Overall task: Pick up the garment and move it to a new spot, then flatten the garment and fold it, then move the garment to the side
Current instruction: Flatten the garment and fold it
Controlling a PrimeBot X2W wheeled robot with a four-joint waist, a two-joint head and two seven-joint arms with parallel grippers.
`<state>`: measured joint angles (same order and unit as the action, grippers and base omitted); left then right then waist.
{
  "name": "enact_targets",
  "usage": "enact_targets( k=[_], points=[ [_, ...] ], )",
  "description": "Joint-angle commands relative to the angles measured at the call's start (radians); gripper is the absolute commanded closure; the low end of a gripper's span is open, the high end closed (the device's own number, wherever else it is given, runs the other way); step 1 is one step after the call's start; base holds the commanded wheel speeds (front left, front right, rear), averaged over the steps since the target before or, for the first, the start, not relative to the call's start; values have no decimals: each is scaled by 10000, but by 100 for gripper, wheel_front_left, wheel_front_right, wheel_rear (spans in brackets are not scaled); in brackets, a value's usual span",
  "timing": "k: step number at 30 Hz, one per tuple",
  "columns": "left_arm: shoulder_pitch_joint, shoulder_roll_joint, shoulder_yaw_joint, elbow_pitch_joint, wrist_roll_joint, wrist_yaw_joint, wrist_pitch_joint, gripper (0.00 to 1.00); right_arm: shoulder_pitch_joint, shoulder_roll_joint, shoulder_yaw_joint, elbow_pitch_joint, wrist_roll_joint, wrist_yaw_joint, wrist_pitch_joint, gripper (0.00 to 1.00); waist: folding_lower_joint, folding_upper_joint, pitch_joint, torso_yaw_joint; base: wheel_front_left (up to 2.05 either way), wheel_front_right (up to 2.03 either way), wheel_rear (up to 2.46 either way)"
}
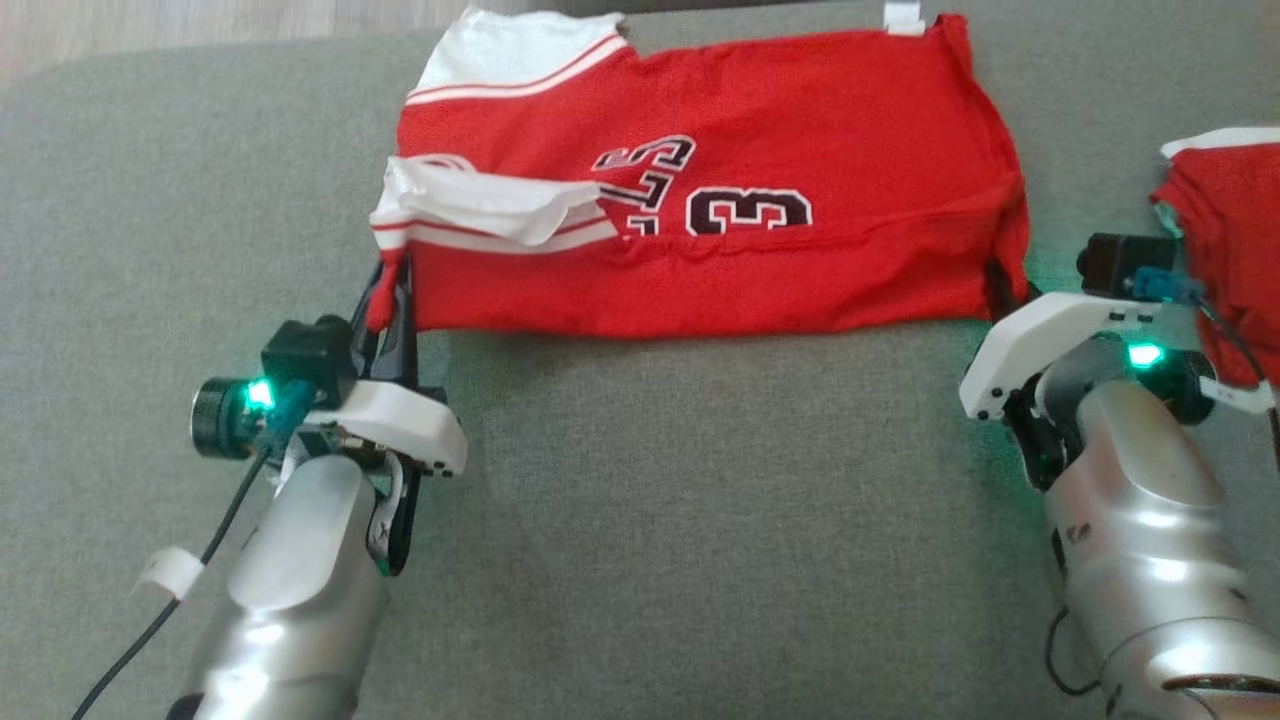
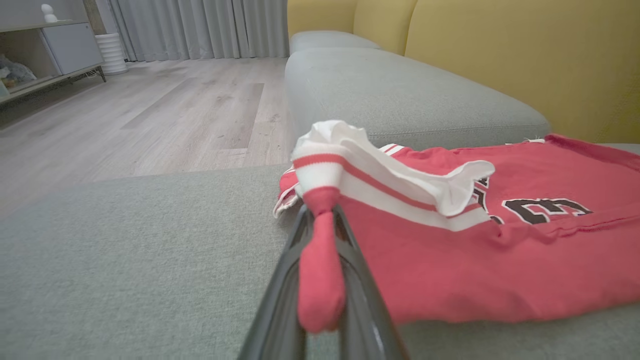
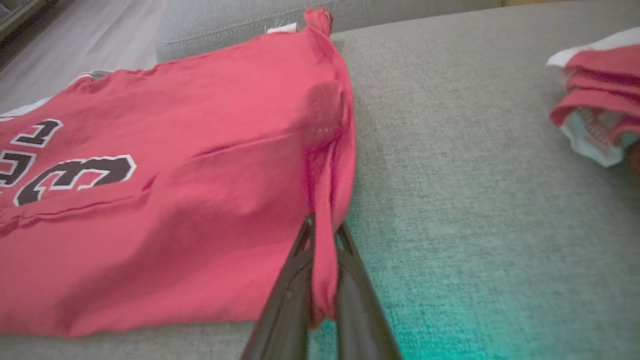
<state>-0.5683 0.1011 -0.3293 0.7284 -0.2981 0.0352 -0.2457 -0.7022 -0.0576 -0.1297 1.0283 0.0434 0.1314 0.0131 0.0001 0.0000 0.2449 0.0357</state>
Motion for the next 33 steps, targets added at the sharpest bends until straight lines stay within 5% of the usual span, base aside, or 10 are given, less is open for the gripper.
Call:
enact_targets(
  k=[1,15,33],
  points=[
    [-31,361,194,-91,37,51,70,100,55,74,162,-165,-69,-7,-344,100,-1,0,-316,-70,0,0,0],
    [1894,787,-145,112,-126,-23,880,100,2155,74,573,-1133,1151,-7,141,100,-1,0,-2136,-531,0,0,0],
    [4783,1023,-278,-3117,-435,861,1907,100,6426,74,483,-7266,2089,-7,2173,100,-1,0,-2451,-661,0,0,0]
  ],
)
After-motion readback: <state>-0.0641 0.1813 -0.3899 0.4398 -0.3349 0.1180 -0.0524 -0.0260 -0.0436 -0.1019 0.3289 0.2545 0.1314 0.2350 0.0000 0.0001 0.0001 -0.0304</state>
